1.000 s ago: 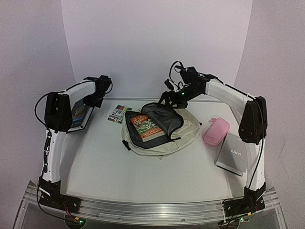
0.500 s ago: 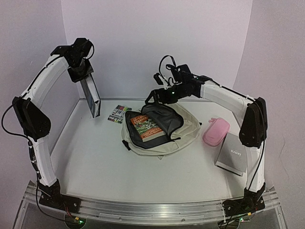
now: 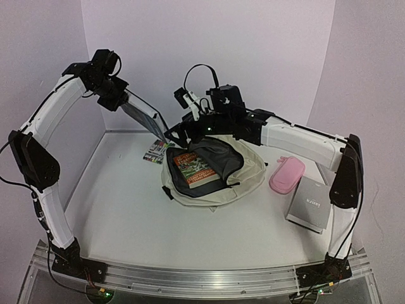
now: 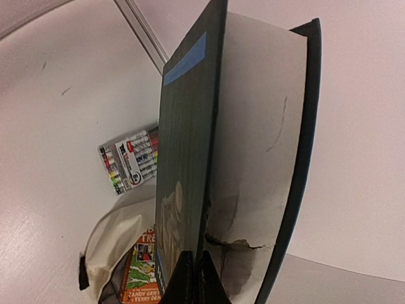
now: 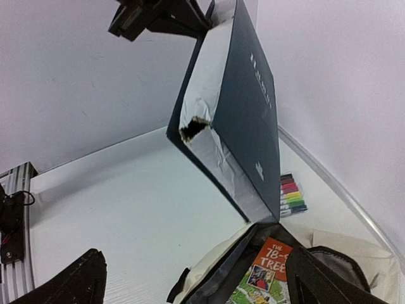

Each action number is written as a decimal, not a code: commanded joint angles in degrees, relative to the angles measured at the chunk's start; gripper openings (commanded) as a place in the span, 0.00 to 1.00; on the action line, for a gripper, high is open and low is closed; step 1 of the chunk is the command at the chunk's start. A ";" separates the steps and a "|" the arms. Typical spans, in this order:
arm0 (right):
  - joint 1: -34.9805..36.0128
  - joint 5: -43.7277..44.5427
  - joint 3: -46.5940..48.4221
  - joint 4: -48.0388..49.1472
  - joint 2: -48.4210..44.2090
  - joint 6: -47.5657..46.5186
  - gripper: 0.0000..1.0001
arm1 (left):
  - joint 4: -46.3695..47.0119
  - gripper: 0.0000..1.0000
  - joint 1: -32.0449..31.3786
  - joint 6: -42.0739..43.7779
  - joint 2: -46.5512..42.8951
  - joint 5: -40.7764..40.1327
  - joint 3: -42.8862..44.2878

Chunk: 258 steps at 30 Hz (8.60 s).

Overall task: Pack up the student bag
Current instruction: Place the book in the student bag, then adjust the book at the center of the board.

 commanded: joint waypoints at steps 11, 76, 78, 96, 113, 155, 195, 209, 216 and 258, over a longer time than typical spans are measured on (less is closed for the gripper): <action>0.88 9.85 5.99 6.40 3.93 -14.78 0.98 | 13.83 0.00 -0.65 -10.10 -5.38 18.97 -3.87; -19.54 -48.91 -2.49 15.97 -4.27 59.78 0.12 | 67.04 0.59 1.58 11.49 -26.74 68.60 -55.21; -19.53 -48.99 -3.21 16.60 -3.50 60.30 0.14 | 69.34 0.50 1.59 10.33 -27.63 67.65 -56.66; -22.41 -1.02 7.75 -22.45 3.38 19.97 0.74 | 72.54 0.00 9.10 1.19 -30.79 54.17 -65.74; -8.40 10.93 9.62 -26.16 11.70 2.61 0.67 | 56.26 0.00 10.70 4.45 -43.04 48.60 -75.18; -8.72 11.51 23.29 -26.00 13.41 11.34 0.00 | 66.82 0.00 10.58 8.37 -33.77 61.24 -81.70; -8.92 4.59 29.56 -25.61 14.16 10.20 0.00 | 95.83 0.04 -4.99 -2.11 10.24 43.85 -54.72; -14.72 3.86 32.06 -24.91 18.17 10.88 0.00 | 62.91 0.79 -8.73 10.28 12.04 34.95 -43.05; -15.05 3.72 31.83 -23.92 18.54 8.86 0.00 | 44.59 1.00 -8.76 17.46 5.12 27.77 -39.77; -49.33 8.21 -21.03 -63.76 -23.43 -30.11 0.98 | 28.51 1.00 -9.83 38.63 -14.12 34.90 -43.60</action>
